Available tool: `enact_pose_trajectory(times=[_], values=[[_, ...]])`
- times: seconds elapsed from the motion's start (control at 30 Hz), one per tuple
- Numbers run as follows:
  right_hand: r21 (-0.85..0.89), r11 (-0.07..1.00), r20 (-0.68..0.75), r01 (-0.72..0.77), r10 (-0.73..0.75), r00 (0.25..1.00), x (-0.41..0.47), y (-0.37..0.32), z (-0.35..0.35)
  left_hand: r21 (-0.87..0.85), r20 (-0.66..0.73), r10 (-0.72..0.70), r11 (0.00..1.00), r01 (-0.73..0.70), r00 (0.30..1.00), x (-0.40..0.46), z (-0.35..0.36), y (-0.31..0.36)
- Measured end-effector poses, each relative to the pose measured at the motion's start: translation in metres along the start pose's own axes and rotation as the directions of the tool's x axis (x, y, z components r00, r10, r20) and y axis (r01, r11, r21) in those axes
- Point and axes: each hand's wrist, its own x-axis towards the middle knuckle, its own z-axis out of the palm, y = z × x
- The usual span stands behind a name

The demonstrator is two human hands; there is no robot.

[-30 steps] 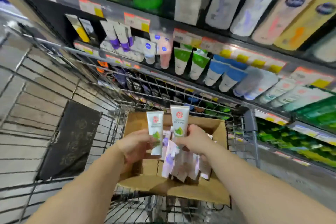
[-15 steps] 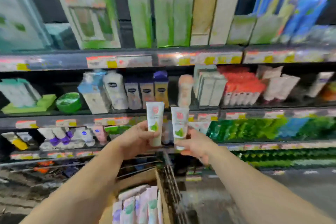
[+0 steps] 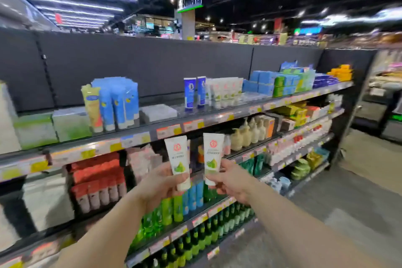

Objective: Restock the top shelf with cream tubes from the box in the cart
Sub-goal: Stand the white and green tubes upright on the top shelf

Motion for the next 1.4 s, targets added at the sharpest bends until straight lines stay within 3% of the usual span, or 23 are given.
enact_pose_trajectory(times=[0.13, 0.23, 0.53, 0.83, 1.0, 1.2, 1.4], values=[[0.047, 0.998, -0.125, 0.040, -0.034, 0.992, 0.008, 0.001, -0.086, 0.042, 0.143, 0.047, 0.998, -0.053, 0.989, 0.071, 0.064, 0.018], [0.058, 0.995, -0.187, 0.077, -0.065, 0.980, 0.023, 0.001, -0.124, 0.083, 0.154, 0.060, 0.994, -0.073, 0.986, 0.112, 0.093, 0.025], [-0.005, 0.990, -0.323, 0.144, -0.138, 0.936, 0.147, -0.026, -0.216, 0.153, 0.067, 0.165, 0.973, -0.173, 0.984, 0.270, 0.105, 0.062], [-0.222, 0.960, -0.387, 0.168, -0.245, 0.889, 0.271, -0.073, -0.292, 0.354, -0.031, 0.364, 0.875, -0.330, 0.931, 0.377, 0.126, 0.111], [-0.341, 0.908, -0.275, 0.243, -0.344, 0.898, 0.330, -0.099, -0.320, 0.450, -0.080, 0.423, 0.823, -0.346, 0.902, 0.403, 0.136, 0.117], [-0.506, 0.795, -0.018, 0.335, -0.398, 0.917, 0.390, -0.103, -0.340, 0.497, -0.329, 0.411, 0.841, -0.215, 0.850, 0.419, 0.151, 0.110], [-0.620, 0.647, 0.201, 0.444, -0.416, 0.887, 0.410, -0.104, -0.350, 0.455, -0.482, 0.381, 0.879, -0.146, 0.789, 0.427, 0.173, 0.110]])
